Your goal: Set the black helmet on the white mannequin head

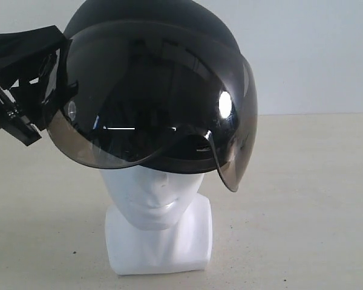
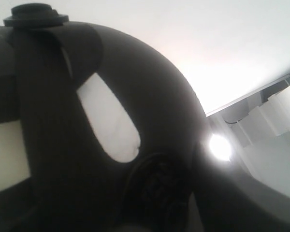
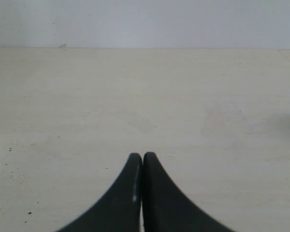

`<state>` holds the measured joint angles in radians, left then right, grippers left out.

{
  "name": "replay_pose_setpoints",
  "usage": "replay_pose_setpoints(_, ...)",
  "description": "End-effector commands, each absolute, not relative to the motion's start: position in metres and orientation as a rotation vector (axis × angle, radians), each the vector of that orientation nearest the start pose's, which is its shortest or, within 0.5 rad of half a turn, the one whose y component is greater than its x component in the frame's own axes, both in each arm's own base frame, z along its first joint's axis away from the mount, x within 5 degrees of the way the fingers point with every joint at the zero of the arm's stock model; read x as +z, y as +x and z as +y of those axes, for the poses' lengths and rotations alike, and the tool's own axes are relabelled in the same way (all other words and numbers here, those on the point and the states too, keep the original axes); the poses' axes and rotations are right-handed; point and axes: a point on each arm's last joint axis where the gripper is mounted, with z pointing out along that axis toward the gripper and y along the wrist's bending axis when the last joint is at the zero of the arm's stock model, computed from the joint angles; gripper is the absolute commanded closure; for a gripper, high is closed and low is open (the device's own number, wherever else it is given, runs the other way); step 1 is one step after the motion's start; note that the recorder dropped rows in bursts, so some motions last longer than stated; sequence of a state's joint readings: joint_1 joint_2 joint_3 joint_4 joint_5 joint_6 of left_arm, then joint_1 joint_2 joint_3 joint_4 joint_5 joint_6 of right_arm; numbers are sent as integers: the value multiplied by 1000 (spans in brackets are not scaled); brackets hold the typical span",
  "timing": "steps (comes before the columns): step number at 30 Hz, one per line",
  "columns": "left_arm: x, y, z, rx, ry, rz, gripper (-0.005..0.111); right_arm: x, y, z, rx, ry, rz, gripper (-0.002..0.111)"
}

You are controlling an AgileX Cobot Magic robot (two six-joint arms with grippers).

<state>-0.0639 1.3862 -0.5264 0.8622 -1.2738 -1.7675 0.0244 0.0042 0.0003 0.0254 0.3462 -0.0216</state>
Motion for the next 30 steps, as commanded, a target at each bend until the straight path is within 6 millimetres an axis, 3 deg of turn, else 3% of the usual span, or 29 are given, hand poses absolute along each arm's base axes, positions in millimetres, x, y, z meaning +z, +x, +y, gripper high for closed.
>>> replay_pose_setpoints(1,239,243,-73,-1410,-242,1795,50,183,54,2,18,-26,1817,108)
replay_pose_setpoints(10,232,240,-75,-1390,-200,1889,50,183,54,2,18,-26,1817,108)
replay_pose_setpoints(15,246,231,-79,-1485,-153,1832,50,183,54,2,18,-26,1817,108)
replay_pose_setpoints(22,236,234,-57,-1015,-276,2005,50,183,54,2,18,-26,1817,108)
replay_pose_setpoints(30,230,231,-56,-925,-207,2081,50,183,54,2,18,-26,1817,108)
